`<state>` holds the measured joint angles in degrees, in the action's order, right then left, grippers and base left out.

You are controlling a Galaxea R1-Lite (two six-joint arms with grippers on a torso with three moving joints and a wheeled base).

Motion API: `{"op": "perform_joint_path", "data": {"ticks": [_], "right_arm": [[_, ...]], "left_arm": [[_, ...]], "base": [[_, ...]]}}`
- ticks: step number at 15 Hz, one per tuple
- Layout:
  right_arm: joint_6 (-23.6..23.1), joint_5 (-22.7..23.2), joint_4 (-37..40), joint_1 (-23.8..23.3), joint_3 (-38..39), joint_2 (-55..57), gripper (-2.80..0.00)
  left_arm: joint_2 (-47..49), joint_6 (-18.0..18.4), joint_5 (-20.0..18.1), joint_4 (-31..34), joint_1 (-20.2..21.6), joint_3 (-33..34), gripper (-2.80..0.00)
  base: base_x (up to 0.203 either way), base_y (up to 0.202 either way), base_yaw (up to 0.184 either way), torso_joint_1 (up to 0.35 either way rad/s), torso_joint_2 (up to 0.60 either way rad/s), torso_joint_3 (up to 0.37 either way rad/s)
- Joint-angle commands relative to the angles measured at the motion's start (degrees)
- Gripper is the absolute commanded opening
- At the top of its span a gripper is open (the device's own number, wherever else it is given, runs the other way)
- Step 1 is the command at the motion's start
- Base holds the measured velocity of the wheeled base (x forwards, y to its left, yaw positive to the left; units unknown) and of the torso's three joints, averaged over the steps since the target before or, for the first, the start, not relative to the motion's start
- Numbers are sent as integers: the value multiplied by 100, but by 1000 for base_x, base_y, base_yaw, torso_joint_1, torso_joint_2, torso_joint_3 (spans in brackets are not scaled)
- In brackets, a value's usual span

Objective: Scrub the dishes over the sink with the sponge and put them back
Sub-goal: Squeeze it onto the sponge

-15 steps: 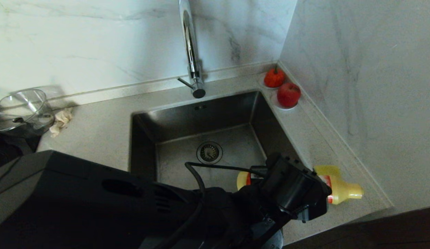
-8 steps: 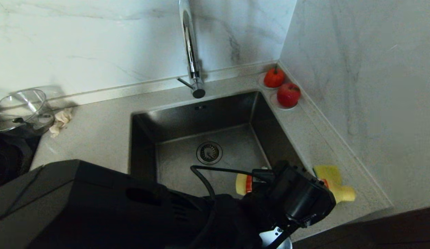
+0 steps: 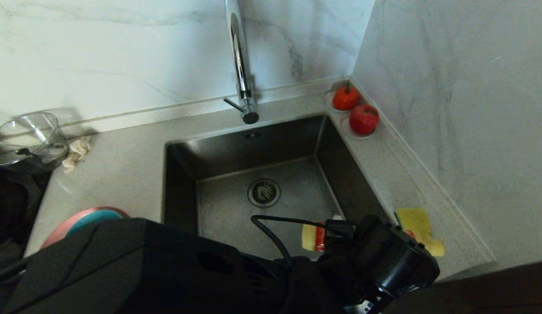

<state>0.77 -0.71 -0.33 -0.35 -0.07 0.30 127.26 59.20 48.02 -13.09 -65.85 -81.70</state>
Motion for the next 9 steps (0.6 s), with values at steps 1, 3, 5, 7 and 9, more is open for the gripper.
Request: {"op": "perform_joint_path", "data": {"ticks": [1,3,5,7,9], "right_arm": [[2,0,-2,0,-2,5,-280],[-4,0,-2,0,1,5,-280],[2,0,-2,0,-2,5,-280],[-4,0,-2,0,5,5,-280],[2,0,-2,0,-2,5,-280]], "left_arm": [[89,85,222,-16,-25,-48,-280],[97,148,361,-34,-33,-48,-280],[157,162,555,-35,-74,-80,-280],[236,197,577,-35,-126,-167,-280],[357,251,585,-43,-178,-288,-280]], "base": [[0,0,0,0,0,0],[0,0,0,0,0,0],[0,0,0,0,0,0],[0,0,0,0,0,0],[0,0,0,0,0,0]]}}
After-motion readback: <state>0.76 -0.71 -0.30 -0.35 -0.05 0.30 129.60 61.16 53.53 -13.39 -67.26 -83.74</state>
